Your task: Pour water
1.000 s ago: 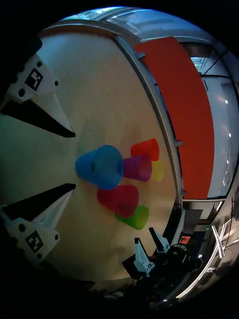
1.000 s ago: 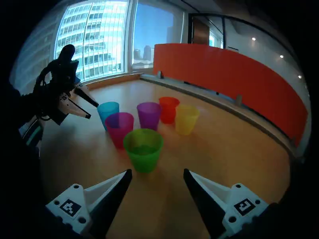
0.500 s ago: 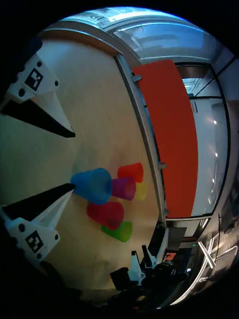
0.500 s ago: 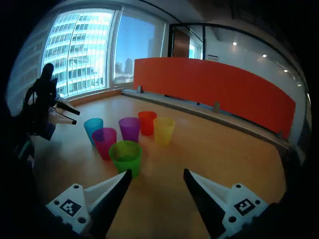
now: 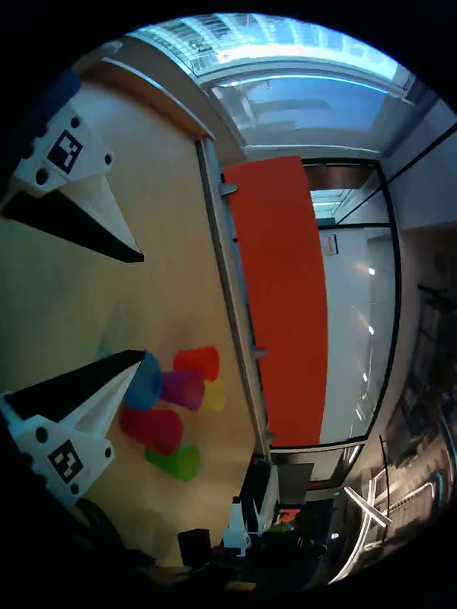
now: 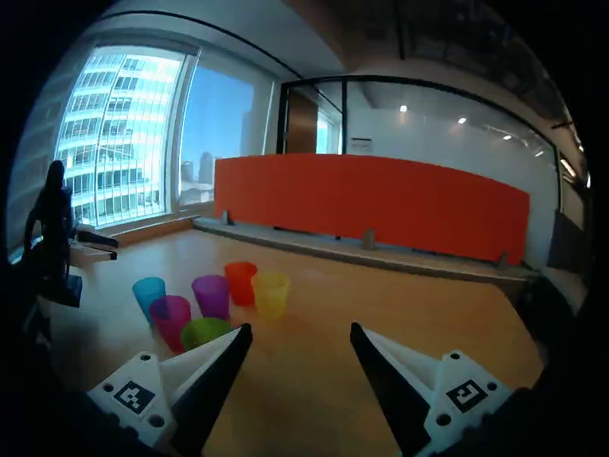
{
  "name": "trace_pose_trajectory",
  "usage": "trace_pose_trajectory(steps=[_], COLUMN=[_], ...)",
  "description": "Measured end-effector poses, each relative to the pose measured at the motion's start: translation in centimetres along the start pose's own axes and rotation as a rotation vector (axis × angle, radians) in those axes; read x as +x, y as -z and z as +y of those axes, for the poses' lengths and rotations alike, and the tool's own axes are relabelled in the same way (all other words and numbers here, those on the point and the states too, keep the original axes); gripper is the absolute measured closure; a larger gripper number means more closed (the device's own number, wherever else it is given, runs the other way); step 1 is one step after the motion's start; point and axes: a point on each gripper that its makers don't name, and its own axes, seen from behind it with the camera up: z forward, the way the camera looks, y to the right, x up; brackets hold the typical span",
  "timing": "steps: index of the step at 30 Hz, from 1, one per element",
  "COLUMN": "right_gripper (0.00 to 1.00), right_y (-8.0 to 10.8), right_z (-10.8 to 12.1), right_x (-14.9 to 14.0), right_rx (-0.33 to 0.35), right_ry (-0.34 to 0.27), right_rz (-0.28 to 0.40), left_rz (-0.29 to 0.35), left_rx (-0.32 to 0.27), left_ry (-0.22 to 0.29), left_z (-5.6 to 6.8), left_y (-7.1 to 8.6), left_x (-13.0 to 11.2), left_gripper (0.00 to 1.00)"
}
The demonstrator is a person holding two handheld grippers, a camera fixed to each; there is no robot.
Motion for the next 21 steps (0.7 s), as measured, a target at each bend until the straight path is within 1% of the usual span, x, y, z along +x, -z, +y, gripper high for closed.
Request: trace_pose_trajectory(steps=[3,6,9,15,21], right_gripper=[0.0,0.0,0.0,0.0,0.0], right_y=[-0.1,-0.1,-0.2,0.2,1.0], right_z=[0.9,1.9,2.8,4.2,5.6], right_x=[0.6,1.3,2.0,3.4,4.2], right_rx=[-0.046,-0.097,-0.143,-0.221,-0.293], right_ry=[0.005,0.005,-0.002,-0.018,-0.038], right_rz=[0.028,0.06,0.091,0.158,0.2], left_rz=[0.041,0.077,0.108,0.179,0.235], left_rx=[0.029,0.047,0.073,0.122,0.156], left_ry=[0.014,0.028,0.033,0.032,0.043], left_z=[-0.4,-0.6,-1.0,-1.3,-1.6], left_y=[0.3,0.4,0.6,1.0,1.4], left_x=[1.1,2.0,2.9,4.5,5.9], left_gripper=[0.15,0.15,0.15,0.15,0.15])
